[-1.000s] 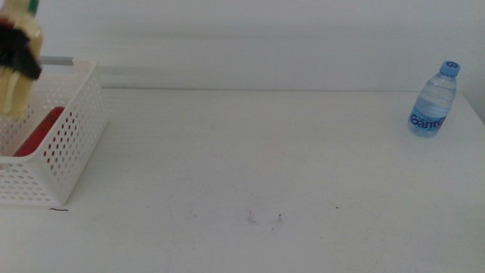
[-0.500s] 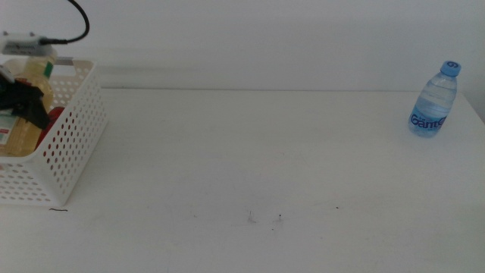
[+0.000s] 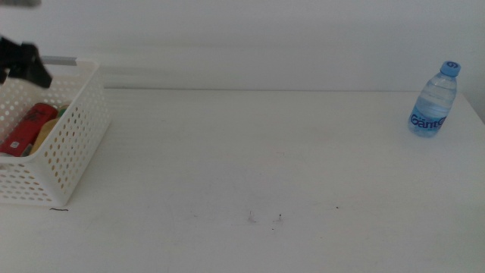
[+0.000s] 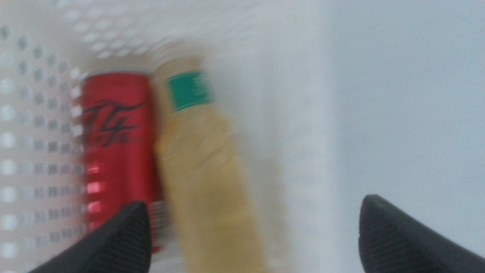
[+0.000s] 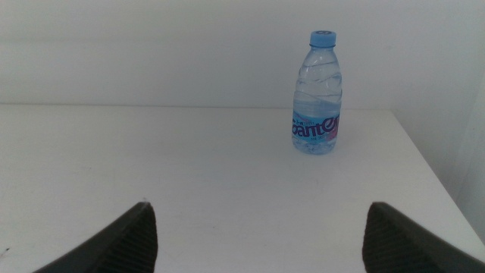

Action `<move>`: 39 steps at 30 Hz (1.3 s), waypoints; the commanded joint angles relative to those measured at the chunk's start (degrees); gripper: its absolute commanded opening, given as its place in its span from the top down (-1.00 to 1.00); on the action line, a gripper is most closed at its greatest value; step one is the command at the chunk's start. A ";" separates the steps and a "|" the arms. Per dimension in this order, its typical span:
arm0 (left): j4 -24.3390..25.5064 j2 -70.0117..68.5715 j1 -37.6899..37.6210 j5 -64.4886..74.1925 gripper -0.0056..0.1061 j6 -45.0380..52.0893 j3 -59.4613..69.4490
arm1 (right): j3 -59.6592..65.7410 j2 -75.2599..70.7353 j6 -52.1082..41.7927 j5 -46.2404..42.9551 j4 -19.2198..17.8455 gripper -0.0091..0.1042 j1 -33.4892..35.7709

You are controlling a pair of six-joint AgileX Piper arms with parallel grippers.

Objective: Use arms to grab the bottles and put them into the dustbin to the left of the table.

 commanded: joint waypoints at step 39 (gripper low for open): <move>2.80 -60.94 -40.65 -14.93 -0.78 -20.03 31.99 | 0.19 -0.26 -0.48 -0.41 -0.37 -0.76 -0.51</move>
